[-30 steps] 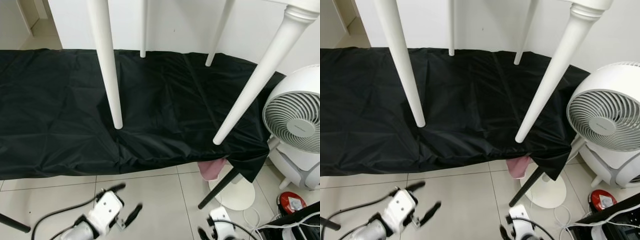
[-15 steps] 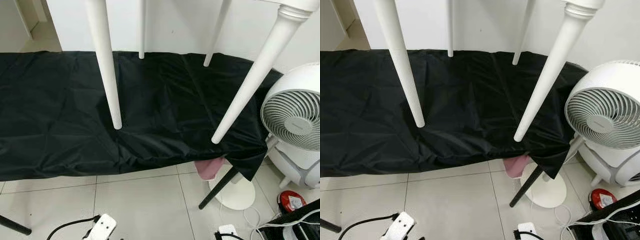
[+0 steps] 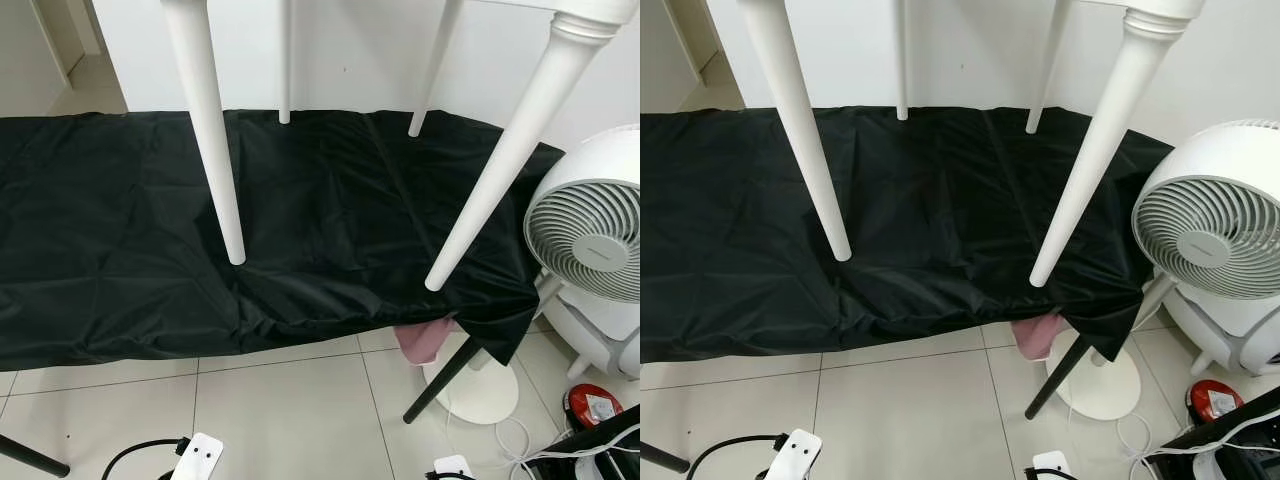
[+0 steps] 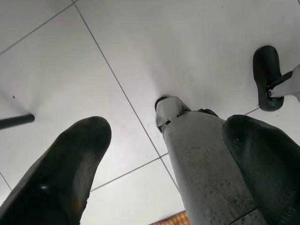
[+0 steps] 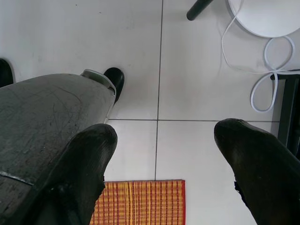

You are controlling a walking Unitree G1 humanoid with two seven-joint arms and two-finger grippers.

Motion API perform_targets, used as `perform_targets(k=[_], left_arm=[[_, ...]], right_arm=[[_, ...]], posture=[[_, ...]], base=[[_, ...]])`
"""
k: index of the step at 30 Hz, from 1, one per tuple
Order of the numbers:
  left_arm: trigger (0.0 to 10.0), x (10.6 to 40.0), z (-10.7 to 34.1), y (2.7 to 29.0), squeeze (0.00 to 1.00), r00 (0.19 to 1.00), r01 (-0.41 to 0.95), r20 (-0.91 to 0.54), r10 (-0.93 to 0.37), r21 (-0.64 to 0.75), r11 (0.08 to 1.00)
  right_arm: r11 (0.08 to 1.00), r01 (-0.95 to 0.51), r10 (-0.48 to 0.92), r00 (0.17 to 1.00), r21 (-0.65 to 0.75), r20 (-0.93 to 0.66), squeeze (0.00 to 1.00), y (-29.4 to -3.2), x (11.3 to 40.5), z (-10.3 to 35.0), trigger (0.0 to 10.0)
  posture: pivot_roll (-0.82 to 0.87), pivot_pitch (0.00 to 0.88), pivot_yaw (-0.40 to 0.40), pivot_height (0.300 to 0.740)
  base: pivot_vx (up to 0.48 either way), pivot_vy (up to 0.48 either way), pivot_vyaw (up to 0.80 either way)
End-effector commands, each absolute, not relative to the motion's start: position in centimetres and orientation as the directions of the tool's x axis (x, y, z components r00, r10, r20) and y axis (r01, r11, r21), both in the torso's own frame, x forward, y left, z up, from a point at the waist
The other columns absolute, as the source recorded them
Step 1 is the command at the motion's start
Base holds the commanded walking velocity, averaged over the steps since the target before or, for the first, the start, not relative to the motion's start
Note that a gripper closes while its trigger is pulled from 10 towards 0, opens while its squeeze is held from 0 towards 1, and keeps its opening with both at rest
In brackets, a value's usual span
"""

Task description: Building children table

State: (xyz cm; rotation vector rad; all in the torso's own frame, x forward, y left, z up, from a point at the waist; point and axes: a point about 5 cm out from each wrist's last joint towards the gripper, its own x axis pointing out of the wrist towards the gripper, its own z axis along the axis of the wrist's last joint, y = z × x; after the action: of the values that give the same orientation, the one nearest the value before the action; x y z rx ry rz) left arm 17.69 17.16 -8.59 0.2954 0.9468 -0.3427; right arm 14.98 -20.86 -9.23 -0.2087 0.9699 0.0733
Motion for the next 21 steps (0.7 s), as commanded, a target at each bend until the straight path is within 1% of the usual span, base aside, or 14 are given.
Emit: perform_targets(k=[1,7,9,10,14,21], left_arm=[[10.0,16.7,-9.1,16.9,0.0,0.509,0.426,-0.848,-0.146,0.101,0.899],[10.0,16.3,-9.4,16.0,0.0,0.486,0.438,-0.859,-0.163,0.078,0.896],[10.0,15.9,-9.6,15.0,0.0,0.46,0.475,-0.867,-0.191,0.059,0.878],[10.0,15.9,-9.6,14.8,0.0,0.459,0.48,-0.867,-0.194,0.059,0.875],[10.0,15.9,-9.7,14.8,0.0,0.46,0.491,-0.872,-0.167,0.093,0.866],[10.0,15.7,-9.8,14.5,0.0,0.449,0.522,-0.877,-0.171,0.102,0.847]], right_arm=[[0.983,-0.141,-0.02,0.542,-0.115,-0.84,0.0,-20.4,14.4,-9.6,10.0],[0.984,-0.146,-0.012,0.532,-0.105,-0.847,0.0,-20.0,14.4,-9.7,10.0],[0.98,-0.17,-0.004,0.508,-0.105,-0.862,0.0,-19.5,13.8,-10.0,10.0],[0.98,-0.174,0.001,0.496,-0.098,-0.868,0.0,-19.3,13.5,-10.1,10.0],[0.98,-0.176,0.004,0.478,-0.091,-0.878,0.0,-19.0,13.2,-10.3,10.0],[0.975,-0.2,0.005,0.465,-0.1,-0.885,0.0,-18.9,12.9,-10.4,10.0]], posture=[[0.09,0.053,-0.026,0.74],[0.09,0.044,-0.029,0.74],[0.09,0.037,-0.028,0.74],[0.09,0.029,-0.027,0.74],[0.08,0.019,-0.027,0.74],[0.09,0.013,-0.033,0.74]], base=[[0.0,0.0,0.0],[0.0,0.0,0.0],[0.0,0.0,0.0],[0.0,0.0,0.0],[0.0,0.0,0.0],[0.0,0.0,0.0]])
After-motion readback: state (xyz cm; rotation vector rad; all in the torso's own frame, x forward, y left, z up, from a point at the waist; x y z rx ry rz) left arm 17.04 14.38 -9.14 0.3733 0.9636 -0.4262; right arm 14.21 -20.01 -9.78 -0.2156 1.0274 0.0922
